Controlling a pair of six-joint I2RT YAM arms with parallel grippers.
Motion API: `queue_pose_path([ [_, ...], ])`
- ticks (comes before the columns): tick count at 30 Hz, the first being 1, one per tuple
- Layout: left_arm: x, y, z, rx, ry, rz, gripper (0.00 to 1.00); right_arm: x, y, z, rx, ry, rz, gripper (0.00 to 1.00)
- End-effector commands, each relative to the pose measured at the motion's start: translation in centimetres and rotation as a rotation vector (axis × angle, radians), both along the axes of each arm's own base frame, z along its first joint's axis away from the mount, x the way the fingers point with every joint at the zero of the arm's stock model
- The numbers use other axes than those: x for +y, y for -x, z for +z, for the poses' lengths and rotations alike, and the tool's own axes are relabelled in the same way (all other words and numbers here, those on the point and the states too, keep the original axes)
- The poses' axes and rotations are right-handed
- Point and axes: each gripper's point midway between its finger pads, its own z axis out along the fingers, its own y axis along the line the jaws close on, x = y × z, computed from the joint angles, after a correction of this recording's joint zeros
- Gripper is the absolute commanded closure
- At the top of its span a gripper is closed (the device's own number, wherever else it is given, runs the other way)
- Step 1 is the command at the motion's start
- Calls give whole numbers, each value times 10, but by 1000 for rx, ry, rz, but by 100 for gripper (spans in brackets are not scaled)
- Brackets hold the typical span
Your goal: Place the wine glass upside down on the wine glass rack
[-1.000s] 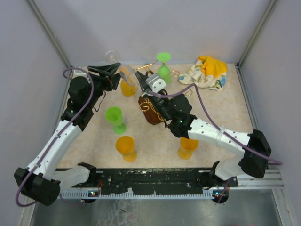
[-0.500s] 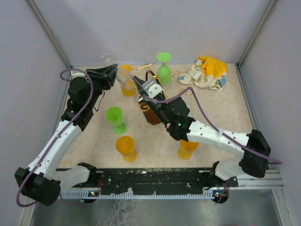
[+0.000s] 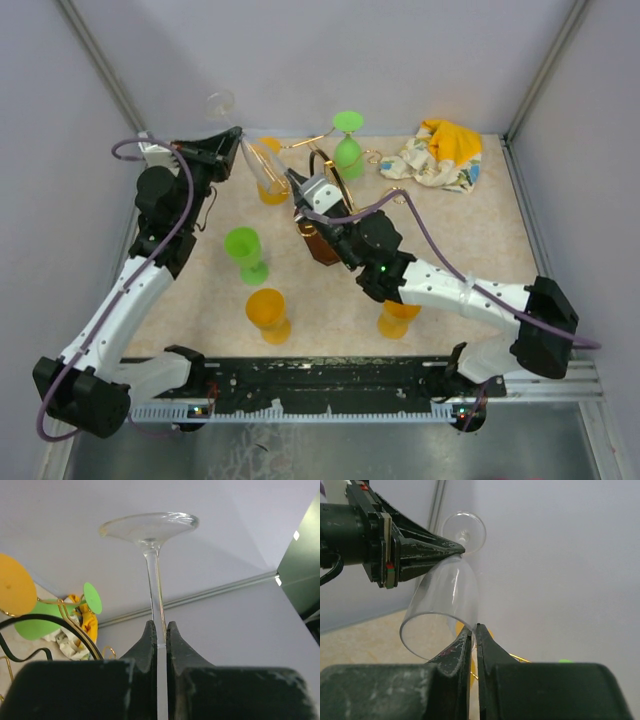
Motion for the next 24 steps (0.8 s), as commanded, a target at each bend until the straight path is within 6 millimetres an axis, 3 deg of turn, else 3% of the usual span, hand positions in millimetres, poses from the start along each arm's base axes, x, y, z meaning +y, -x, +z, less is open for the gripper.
queue_pose_path([
  [1,11,11,29,-221,-157,54,100,-27,20,44,-59,-116,1,95],
  [7,10,15,39,-286,-200,42,100,-30,17,41,-64,-115,-22,94],
  [15,22,21,53,-363,-320,95,100,-46,10,32,-32,-88,-108,57],
  [18,23,28,75,-434,-460,115,100,-60,2,27,-5,-47,-194,35],
  [20,20,30,80,-452,-562,108,100,-74,-3,25,11,-30,-271,21],
  [24,18,42,76,-509,-738,103,100,-97,-17,26,83,-6,-359,6],
])
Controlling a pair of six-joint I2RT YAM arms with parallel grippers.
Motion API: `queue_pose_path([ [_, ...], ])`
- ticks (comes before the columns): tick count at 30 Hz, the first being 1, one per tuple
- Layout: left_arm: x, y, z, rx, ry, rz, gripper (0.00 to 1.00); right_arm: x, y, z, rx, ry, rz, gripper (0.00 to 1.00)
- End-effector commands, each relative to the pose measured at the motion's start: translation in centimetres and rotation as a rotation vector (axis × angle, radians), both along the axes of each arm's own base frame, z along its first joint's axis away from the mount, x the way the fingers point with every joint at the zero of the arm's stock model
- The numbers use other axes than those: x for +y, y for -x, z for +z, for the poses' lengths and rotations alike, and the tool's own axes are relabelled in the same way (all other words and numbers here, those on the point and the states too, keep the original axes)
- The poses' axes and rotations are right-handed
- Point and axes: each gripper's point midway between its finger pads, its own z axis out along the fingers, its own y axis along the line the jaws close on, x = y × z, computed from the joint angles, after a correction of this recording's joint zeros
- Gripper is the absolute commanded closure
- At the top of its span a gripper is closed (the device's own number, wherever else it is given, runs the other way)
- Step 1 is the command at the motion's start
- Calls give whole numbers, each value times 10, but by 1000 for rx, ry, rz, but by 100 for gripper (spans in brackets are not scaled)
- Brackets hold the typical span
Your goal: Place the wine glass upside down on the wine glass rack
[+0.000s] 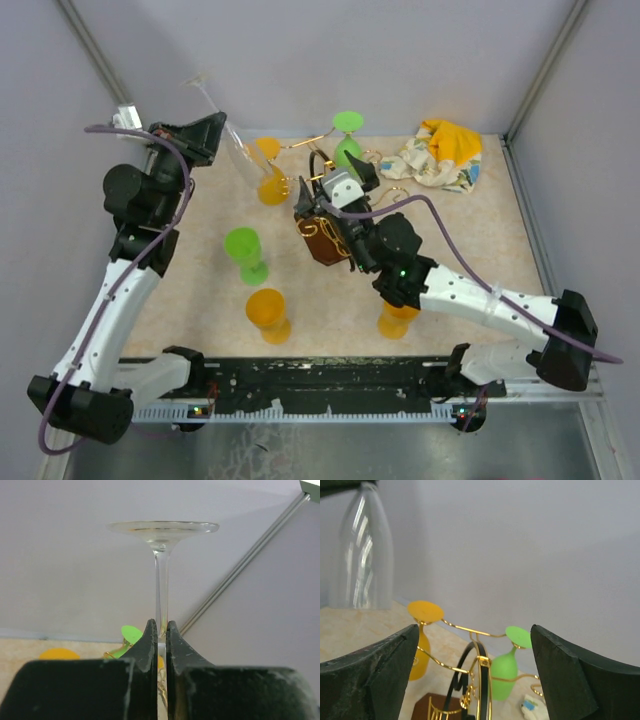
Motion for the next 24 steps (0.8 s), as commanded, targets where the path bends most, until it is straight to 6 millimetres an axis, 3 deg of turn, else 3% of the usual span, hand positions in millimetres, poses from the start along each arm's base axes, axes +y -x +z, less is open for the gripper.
queue_pose_path([
  [1,2,30,19,-147,-248,22,100,-43,-14,22,75,-29,-146,3],
  [4,0,44,8,-172,-375,13,100,-65,-28,27,162,-43,-212,1],
  [8,-13,65,-19,-190,-486,-84,100,-90,-32,36,216,-72,-284,1],
  [15,-32,90,-80,-284,-486,-224,100,-101,-26,38,289,-82,-283,1],
  [24,-44,108,-87,-413,-427,-298,100,-118,-19,31,294,-93,-320,1],
])
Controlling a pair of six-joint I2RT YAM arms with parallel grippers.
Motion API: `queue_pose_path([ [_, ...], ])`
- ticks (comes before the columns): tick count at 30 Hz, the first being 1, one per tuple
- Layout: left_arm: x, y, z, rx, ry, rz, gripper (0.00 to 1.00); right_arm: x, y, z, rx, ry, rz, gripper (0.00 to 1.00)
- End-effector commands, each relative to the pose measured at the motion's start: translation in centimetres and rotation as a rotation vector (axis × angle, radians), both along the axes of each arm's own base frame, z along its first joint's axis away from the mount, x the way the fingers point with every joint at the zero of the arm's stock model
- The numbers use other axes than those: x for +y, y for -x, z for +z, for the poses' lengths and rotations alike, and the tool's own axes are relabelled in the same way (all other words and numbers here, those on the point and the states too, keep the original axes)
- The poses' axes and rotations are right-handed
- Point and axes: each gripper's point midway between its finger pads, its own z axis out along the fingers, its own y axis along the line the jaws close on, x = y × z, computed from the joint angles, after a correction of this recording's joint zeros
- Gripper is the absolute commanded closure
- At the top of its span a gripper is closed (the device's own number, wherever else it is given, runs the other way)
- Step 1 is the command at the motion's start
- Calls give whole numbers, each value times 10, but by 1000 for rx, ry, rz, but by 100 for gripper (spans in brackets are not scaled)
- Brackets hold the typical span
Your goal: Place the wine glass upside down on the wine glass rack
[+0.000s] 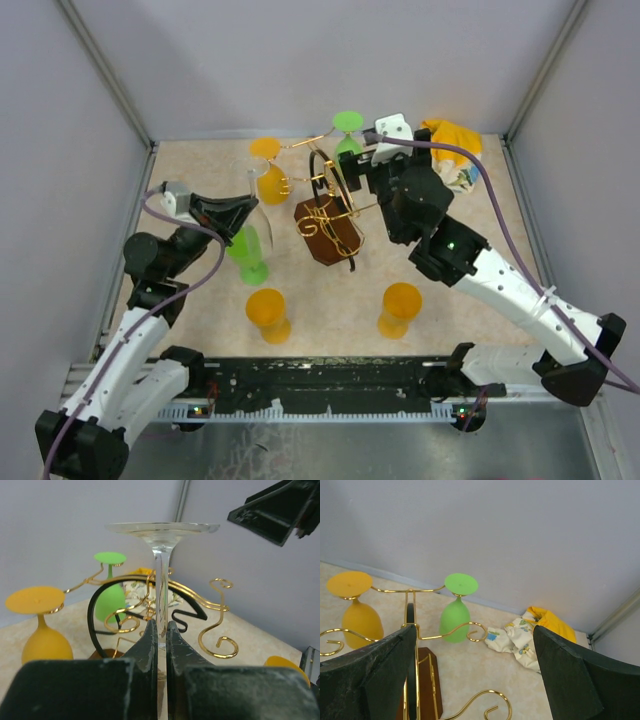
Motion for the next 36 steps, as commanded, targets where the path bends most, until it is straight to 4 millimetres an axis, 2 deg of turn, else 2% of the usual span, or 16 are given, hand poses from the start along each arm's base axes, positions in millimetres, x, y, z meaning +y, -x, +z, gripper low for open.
queue_pose_path([
  [1,-6,26,41,-206,62,-86,100,-22,11,16,-32,-61,-37,1],
  [9,-17,21,14,-192,74,-118,100,-25,11,11,-28,-37,-54,1],
  [14,-24,16,5,-203,63,-124,100,-24,12,9,-24,-45,-41,1],
  [36,-53,-20,-59,-100,-26,-137,100,-41,22,4,-45,-41,-59,1],
])
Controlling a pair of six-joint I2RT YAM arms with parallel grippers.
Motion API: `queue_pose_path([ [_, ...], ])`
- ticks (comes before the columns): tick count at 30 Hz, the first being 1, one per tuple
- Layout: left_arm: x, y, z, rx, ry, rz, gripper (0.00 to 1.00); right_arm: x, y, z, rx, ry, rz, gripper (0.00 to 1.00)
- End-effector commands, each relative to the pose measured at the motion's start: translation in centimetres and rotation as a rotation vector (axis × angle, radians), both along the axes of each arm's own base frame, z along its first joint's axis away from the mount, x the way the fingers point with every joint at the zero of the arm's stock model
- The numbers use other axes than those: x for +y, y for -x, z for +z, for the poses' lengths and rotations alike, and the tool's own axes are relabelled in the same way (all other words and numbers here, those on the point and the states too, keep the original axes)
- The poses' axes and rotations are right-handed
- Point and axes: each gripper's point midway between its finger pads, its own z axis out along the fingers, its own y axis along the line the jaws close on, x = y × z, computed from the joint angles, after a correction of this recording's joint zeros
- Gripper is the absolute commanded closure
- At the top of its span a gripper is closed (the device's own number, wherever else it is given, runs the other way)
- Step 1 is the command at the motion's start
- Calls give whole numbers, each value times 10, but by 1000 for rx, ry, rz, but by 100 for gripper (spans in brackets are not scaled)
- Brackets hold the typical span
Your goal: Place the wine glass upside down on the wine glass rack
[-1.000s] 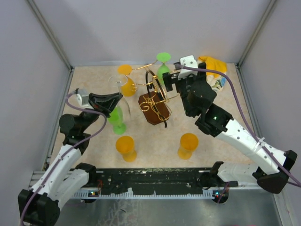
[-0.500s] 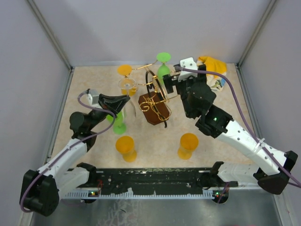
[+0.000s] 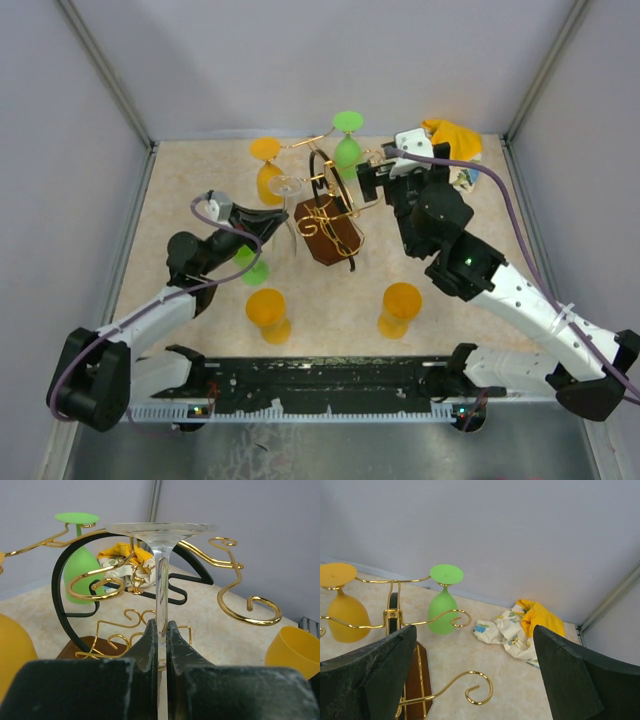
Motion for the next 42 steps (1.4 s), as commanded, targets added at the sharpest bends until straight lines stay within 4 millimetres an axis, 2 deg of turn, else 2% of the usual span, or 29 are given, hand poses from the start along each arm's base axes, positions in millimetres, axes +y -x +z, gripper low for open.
queue_pose_path([
  [1,-4,-3,11,-69,-1,4,100,-11,4,13,-38,-32,-24,1],
  [8,-11,-17,-1,-42,-10,17,100,-12,3,12,-40,-14,-34,1],
  [24,-21,-52,-2,-55,2,54,100,-13,3,15,-50,-9,-41,1],
  [34,-6,-72,-9,-51,-21,185,100,-12,3,14,-47,-9,-37,1],
  [42,8,-73,-12,-54,-17,266,100,-11,2,12,-44,4,-38,1],
])
